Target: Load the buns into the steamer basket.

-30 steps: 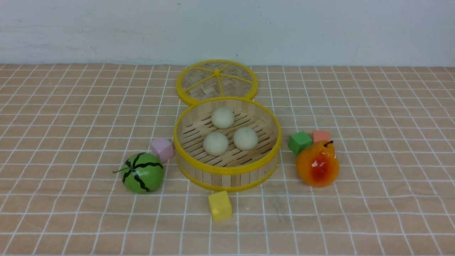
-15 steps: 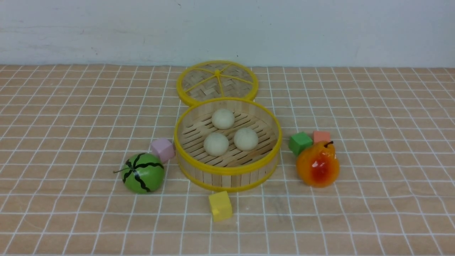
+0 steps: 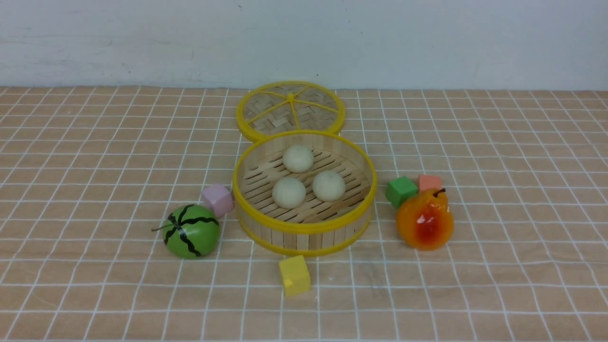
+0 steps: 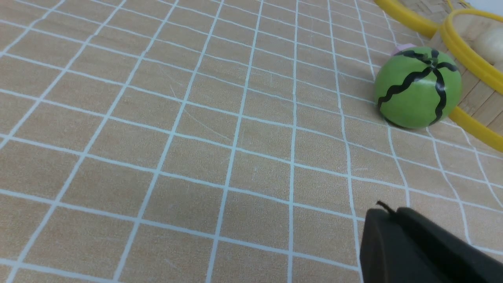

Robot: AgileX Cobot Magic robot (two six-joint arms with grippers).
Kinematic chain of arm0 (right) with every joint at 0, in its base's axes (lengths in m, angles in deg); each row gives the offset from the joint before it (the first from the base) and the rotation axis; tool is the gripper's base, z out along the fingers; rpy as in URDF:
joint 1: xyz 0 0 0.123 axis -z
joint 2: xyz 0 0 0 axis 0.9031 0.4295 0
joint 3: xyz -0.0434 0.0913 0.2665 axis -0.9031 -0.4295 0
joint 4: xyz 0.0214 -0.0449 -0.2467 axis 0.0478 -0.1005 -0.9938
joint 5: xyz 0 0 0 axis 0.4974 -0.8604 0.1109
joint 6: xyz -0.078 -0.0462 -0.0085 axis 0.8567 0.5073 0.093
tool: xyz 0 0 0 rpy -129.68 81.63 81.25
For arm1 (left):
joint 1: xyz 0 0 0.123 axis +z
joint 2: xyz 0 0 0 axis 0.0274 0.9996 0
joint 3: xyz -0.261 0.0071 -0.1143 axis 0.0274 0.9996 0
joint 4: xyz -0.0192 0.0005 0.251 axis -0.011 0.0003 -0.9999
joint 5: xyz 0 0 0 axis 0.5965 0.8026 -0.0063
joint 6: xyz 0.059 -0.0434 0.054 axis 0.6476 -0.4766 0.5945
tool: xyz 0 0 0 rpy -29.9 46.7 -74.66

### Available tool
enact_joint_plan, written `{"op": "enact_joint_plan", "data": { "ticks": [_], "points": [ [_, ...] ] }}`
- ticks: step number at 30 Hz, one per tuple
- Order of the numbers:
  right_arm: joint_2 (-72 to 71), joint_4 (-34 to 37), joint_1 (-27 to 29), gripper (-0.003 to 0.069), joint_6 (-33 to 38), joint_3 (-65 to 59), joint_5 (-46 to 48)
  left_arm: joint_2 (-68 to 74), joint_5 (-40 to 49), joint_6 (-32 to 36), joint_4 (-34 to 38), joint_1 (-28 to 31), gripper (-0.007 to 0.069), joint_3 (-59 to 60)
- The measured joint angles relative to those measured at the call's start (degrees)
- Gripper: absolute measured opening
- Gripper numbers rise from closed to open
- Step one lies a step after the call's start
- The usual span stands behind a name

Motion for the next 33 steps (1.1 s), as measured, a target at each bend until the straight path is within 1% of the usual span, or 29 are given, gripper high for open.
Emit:
{"op": "enact_joint_plan", "data": {
  "ticks": [18,33],
  "points": [
    [0.0,0.0,0.0,0.0241,0.0,0.0,0.0,0.0,0.0,0.0,0.0,0.0,0.0038,0.0],
    [0.0,0.0,0.0,0.0241,0.0,0.0,0.0,0.0,0.0,0.0,0.0,0.0,0.0039,0.0]
  ]
}}
